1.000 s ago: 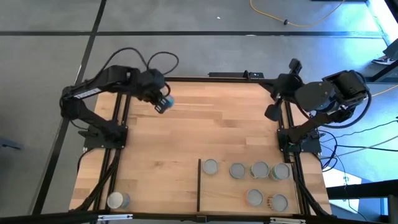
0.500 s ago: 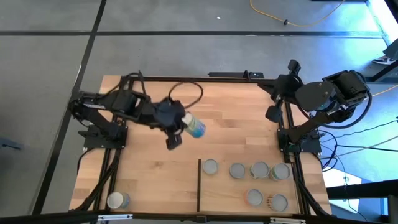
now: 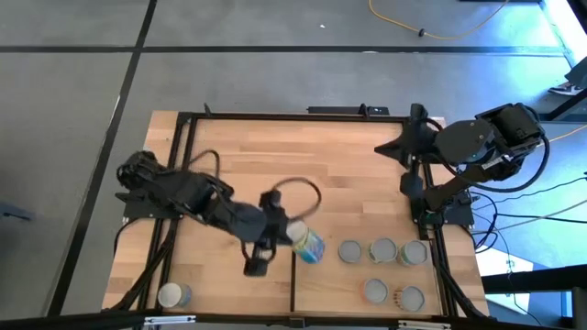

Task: Pick and place cans onto a shelf
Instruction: Put the top blue canned cherries on the shelf aligned with the other green tuna can

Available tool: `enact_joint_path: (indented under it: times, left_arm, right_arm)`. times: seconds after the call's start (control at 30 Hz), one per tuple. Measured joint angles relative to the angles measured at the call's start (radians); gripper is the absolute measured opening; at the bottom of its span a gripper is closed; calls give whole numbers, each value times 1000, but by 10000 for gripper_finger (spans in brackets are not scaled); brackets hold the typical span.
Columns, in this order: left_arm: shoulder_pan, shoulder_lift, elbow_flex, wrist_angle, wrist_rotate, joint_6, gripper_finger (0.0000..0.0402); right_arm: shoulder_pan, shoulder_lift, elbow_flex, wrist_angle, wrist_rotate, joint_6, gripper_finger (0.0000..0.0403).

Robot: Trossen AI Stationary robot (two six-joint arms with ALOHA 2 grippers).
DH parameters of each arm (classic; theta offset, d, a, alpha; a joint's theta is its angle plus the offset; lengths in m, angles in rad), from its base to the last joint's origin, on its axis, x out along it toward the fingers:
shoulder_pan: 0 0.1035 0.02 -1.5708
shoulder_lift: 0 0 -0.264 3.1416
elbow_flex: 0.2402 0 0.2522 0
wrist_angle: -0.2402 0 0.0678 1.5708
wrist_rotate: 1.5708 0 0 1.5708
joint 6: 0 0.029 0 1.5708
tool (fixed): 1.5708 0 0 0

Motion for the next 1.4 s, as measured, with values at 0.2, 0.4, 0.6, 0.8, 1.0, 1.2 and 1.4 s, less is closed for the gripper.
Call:
enact_joint_path:
  times: [0.2,0.4,0.6,0.8,1.0,1.2,1.4]
  left_arm:
    - [-31,90,0,62,60,81,0]
    - [-50,126,-1,161,77,144,0]
    - [-62,150,-2,147,90,149,0]
    - [-70,181,-2,81,126,154,0]
    - [-69,202,0,45,120,137,0]
    - [-68,216,0,44,167,137,0]
    - [-64,220,0,42,201,137,0]
  right_arm:
    - [0,0,0,0,-28,5,10]
    - [0,0,0,0,-28,32,10]
    - [0,0,0,0,-29,44,10]
    - [0,0,0,0,-29,57,10]
    - [0,0,0,0,-29,57,10]
    - [0,0,0,0,-29,57,10]
    - [0,0,0,0,-29,56,10]
